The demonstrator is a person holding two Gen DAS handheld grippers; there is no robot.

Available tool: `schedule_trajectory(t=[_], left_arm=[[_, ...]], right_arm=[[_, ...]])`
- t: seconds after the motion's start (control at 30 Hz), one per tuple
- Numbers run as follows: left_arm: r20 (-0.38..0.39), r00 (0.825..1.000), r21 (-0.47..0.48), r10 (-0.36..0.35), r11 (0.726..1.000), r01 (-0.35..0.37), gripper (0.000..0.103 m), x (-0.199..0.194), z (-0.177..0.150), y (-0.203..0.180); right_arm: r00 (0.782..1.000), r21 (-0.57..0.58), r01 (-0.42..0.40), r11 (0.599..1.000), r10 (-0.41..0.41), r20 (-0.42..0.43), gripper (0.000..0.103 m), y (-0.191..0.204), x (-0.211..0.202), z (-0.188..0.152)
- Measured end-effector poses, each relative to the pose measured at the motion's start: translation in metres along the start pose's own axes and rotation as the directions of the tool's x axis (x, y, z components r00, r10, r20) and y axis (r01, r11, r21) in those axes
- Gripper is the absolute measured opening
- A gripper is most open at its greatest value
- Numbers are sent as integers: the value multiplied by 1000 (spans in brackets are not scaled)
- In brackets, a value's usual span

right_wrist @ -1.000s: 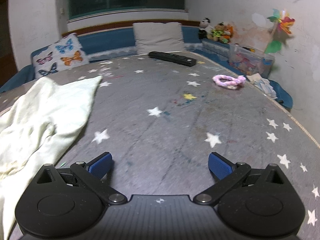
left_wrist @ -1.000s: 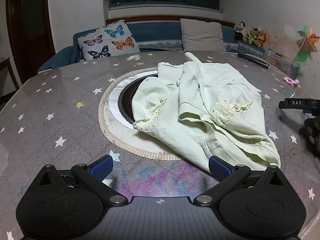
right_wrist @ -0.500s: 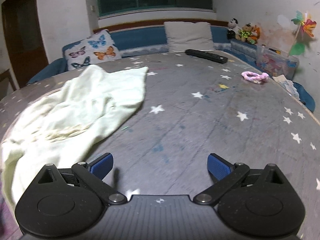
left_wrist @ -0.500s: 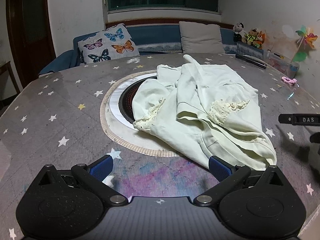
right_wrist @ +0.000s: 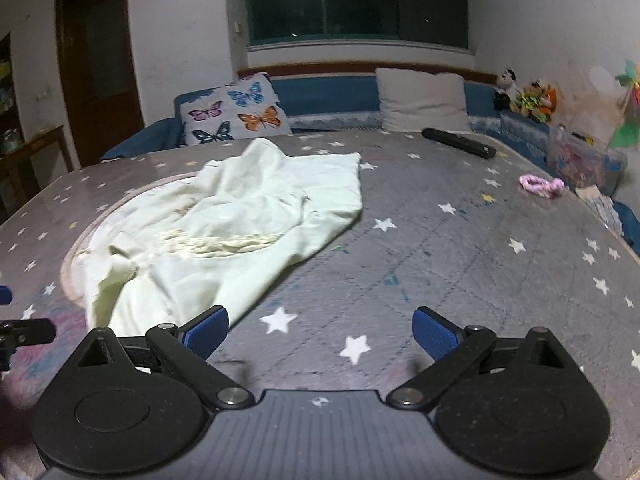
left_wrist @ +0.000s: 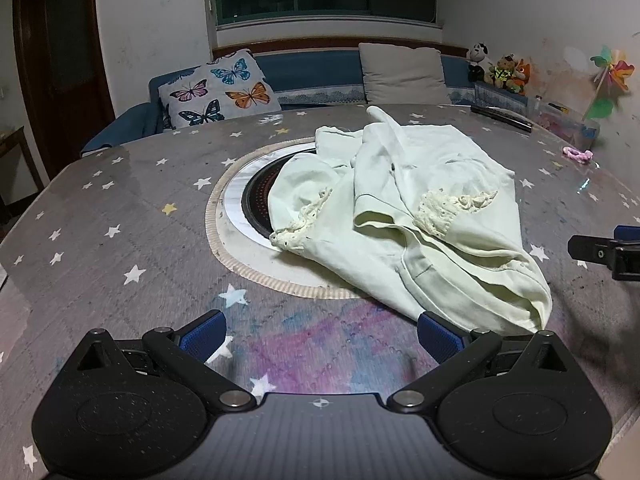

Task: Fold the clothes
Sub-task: 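Approach the crumpled pale green T-shirt with both grippers open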

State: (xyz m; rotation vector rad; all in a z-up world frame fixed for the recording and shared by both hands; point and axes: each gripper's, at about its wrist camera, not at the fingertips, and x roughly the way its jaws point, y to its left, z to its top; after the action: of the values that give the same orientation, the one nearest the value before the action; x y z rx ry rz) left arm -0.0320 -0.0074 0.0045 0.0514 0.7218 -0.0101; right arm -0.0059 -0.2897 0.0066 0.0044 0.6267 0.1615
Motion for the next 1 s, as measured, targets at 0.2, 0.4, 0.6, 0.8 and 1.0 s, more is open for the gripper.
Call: schedule_trajectory(t=[0.2, 0.4, 0.6, 0.8, 1.0], left_arm=[[1, 1000, 9, -4, 1000, 4, 103, -1, -4, -4], [3, 1000, 13, -11, 1000, 11, 103, -3, -7, -7], [6, 1000, 20, -19, 1000, 18, 103, -4, -9, -8], [5, 1000, 27, -20, 999, 20, 103, -4, -11, -11], [9, 1000, 27, -17, 999, 17, 103, -6, -13, -12]], right_arm=[[1000, -16, -29, 999, 29, 5, 99, 12, -11, -5], [999, -30, -45, 999, 45, 0, 99, 22, -19, -11], [999, -36, -49, 998, 48, -17, 99, 31, -20, -17], [999, -46, -47, 998, 46, -27, 99, 37, -21, -21], [999, -56, -48, 997, 47, -21, 99, 39, -26, -22]])
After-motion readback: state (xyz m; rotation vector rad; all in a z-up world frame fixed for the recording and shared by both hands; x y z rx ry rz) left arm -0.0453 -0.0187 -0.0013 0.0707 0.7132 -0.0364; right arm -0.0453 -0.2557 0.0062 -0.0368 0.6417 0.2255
